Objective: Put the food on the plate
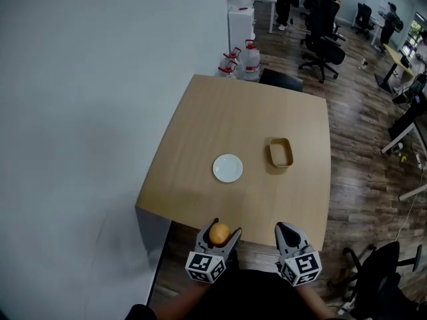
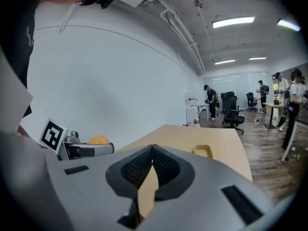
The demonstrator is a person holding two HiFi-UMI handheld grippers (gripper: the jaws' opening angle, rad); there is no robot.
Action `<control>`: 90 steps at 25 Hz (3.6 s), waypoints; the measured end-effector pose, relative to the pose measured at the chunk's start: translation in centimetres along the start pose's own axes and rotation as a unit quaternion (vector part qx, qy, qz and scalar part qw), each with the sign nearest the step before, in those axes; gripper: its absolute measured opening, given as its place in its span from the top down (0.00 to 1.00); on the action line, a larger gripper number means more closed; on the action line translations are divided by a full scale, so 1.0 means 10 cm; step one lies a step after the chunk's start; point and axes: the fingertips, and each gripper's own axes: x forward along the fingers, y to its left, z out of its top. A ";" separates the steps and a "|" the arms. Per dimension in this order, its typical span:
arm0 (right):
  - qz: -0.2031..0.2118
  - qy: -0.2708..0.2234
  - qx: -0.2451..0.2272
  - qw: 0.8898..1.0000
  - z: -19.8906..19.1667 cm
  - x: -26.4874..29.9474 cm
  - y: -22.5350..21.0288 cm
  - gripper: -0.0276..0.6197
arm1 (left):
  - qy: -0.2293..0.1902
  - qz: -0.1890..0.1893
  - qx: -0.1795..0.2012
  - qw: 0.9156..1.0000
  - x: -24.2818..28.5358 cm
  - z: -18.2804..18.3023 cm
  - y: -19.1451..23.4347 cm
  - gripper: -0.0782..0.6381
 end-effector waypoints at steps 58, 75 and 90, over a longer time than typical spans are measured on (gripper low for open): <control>-0.105 0.036 0.088 0.990 0.23 0.90 -0.53 0.86 | 0.302 -0.041 0.135 0.943 2.97 -1.52 2.18 0.41; -0.114 0.020 0.081 0.990 0.26 0.78 -0.48 0.86 | 0.281 -0.055 0.129 0.949 2.89 -1.34 2.10 0.41; -0.107 -0.003 0.074 0.992 0.29 0.68 -0.33 0.86 | 0.260 -0.054 0.122 0.956 2.67 -1.19 2.11 0.41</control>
